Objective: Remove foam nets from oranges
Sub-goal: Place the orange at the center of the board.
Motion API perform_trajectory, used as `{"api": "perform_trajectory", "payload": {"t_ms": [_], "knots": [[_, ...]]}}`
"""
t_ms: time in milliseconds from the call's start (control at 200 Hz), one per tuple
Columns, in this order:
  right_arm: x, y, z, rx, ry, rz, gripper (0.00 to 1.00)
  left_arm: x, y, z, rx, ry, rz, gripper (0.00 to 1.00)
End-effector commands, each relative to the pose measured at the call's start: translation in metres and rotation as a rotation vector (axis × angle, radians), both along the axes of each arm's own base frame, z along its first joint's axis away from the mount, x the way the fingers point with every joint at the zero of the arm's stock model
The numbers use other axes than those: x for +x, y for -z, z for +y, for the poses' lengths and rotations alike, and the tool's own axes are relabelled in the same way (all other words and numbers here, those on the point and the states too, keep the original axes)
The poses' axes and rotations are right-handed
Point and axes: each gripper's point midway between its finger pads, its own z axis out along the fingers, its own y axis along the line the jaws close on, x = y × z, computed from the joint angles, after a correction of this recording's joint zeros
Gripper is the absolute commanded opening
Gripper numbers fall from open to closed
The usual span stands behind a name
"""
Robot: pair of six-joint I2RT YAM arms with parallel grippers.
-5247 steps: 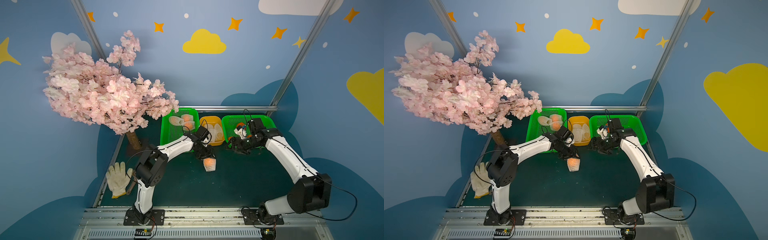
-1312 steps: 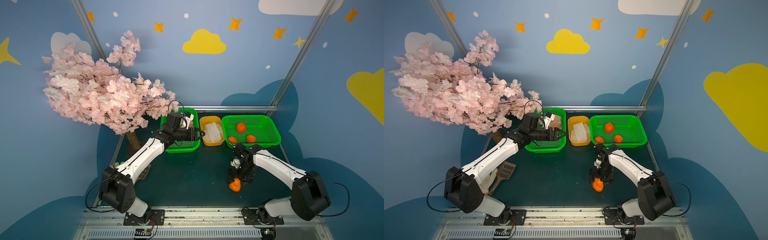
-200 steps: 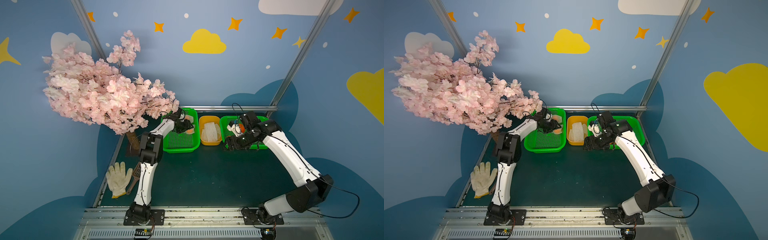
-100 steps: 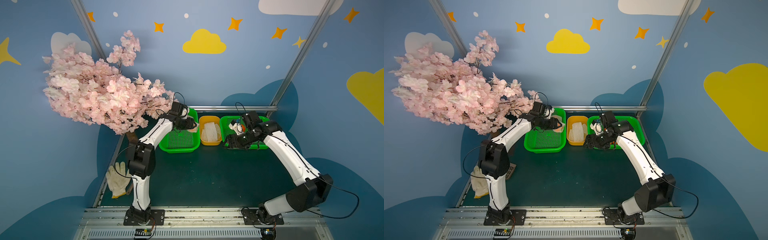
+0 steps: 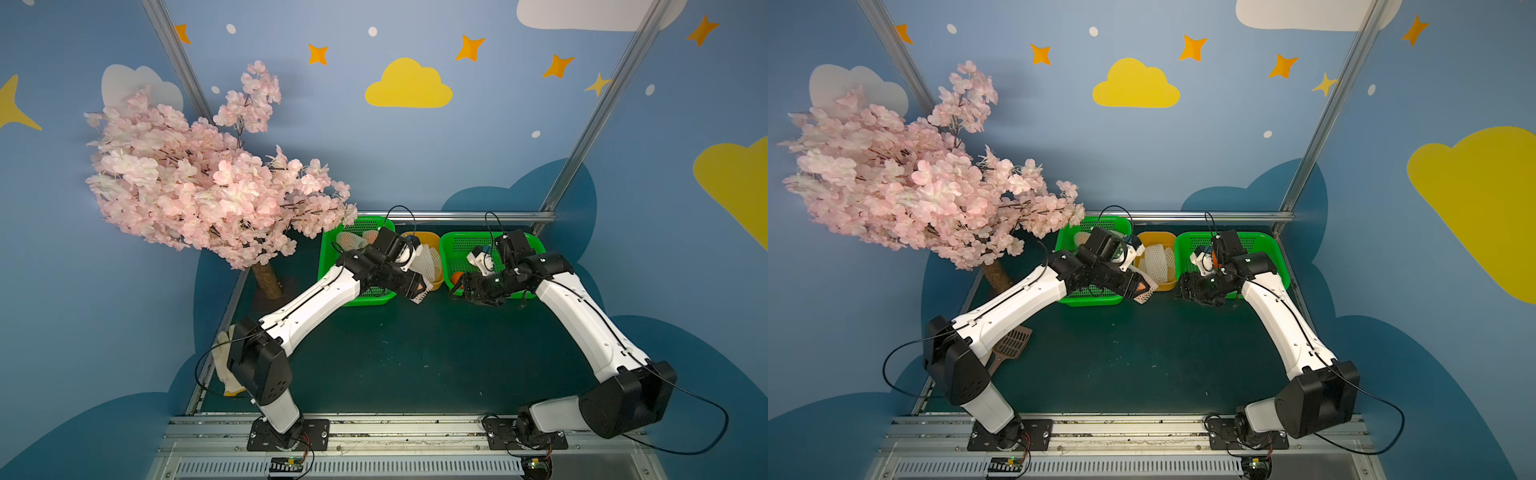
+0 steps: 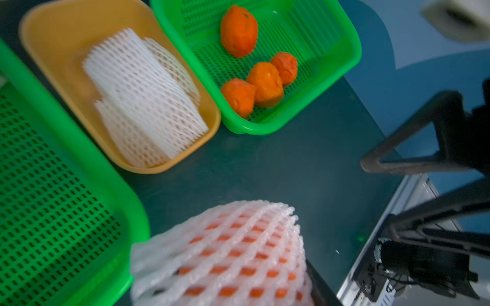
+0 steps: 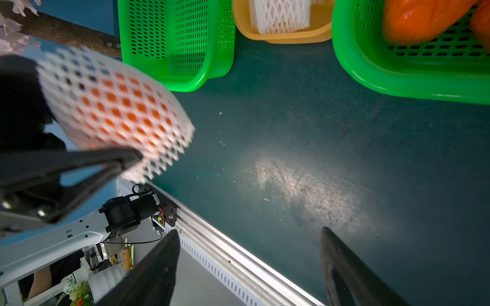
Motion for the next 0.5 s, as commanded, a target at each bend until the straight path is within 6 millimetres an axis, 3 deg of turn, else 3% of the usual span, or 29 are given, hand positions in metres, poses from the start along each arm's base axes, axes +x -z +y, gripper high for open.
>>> {"api": "perform_trajectory", "payload": {"t_ms": [0,110,225,491], "knots": [[-0.011,0.000,-0.001,0.030,0.021,0.012,0.81,-0.042,0.017,-0.018,-0.004,0.121,0.062,0.61],[-0.021,0.010,-0.002,0.046,0.039,0.048,0.81,-0.080,0.042,-0.038,-0.009,0.227,0.142,0.61],[-0.031,0.022,-0.002,0.064,0.055,0.095,0.81,-0.105,0.074,-0.051,0.004,0.294,0.227,0.61],[-0.048,0.049,0.001,0.075,0.057,0.182,0.81,-0.131,0.138,-0.061,0.040,0.326,0.418,0.64]]}}
